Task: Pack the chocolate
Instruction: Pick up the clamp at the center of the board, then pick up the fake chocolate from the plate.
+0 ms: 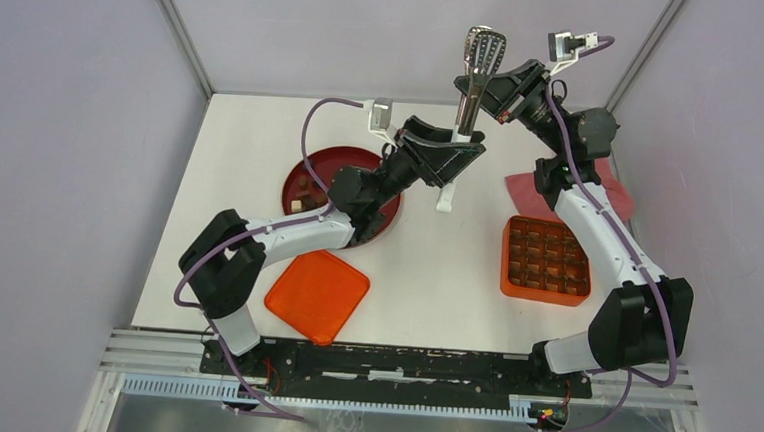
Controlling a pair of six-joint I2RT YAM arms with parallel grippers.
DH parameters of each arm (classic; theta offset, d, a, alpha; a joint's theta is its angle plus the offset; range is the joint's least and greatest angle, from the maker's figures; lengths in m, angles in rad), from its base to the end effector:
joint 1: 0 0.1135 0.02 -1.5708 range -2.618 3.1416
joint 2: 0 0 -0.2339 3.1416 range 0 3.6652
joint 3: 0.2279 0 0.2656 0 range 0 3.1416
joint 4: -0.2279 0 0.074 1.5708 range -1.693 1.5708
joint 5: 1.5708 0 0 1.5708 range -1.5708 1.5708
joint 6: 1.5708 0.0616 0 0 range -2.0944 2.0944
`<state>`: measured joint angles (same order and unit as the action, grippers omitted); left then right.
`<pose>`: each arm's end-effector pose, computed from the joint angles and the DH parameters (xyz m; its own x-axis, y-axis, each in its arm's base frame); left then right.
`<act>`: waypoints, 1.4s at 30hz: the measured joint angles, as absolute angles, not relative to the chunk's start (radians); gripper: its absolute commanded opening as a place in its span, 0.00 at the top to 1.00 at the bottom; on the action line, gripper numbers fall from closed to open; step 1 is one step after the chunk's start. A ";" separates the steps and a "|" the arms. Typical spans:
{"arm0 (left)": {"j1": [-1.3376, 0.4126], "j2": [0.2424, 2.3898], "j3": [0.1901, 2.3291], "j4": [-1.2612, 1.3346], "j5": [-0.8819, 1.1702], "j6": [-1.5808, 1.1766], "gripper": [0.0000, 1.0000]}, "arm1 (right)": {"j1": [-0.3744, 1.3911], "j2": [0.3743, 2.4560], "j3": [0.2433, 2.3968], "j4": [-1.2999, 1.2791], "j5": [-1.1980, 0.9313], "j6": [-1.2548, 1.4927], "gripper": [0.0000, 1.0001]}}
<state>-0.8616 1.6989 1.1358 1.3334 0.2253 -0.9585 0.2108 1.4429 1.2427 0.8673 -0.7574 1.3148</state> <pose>0.2480 -0.3102 0.3515 -0.4301 -0.7236 -0.5398 0.8563 -0.1376 -0.4979 0.3324 0.1144 0.4263 -0.5045 0.6109 -0.6101 -0.7574 0.0261 0.6524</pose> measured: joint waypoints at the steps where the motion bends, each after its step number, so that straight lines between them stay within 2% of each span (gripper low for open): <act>1: -0.862 1.700 1.136 1.333 0.232 -0.960 0.35 | 0.210 1.443 1.243 0.868 -0.757 1.315 1.00; 8: -0.859 1.710 1.136 1.325 0.243 -0.984 0.53 | 0.207 1.443 1.243 0.880 -0.770 1.306 1.00; 14: -0.857 1.711 1.136 1.326 0.246 -0.990 0.54 | 0.207 1.443 1.243 0.882 -0.775 1.308 0.95; 17: -0.854 1.714 1.136 1.328 0.247 -1.006 0.54 | 0.207 1.443 1.243 0.883 -0.777 1.307 0.86; 22: -0.839 1.725 1.136 1.343 0.266 -1.049 0.55 | 0.204 1.443 1.243 0.900 -0.780 1.300 0.64; 24: -0.830 1.725 1.135 1.343 0.272 -1.066 0.55 | 0.199 1.440 1.243 0.909 -0.781 1.293 0.60; 29: -0.808 1.725 1.128 1.353 0.289 -1.084 0.55 | 0.187 1.428 1.235 0.933 -0.789 1.274 0.59; 37: -0.774 1.706 1.102 1.357 0.321 -1.121 0.55 | 0.156 1.411 1.205 0.974 -0.820 1.243 0.47; 42: -0.742 1.681 1.087 1.352 0.321 -1.134 0.55 | 0.148 1.388 1.195 0.983 -0.841 1.227 0.46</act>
<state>-0.7422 1.6814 1.0870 1.3521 0.3210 -1.1343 0.1478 1.3884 1.1954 0.9833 -0.8413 1.2266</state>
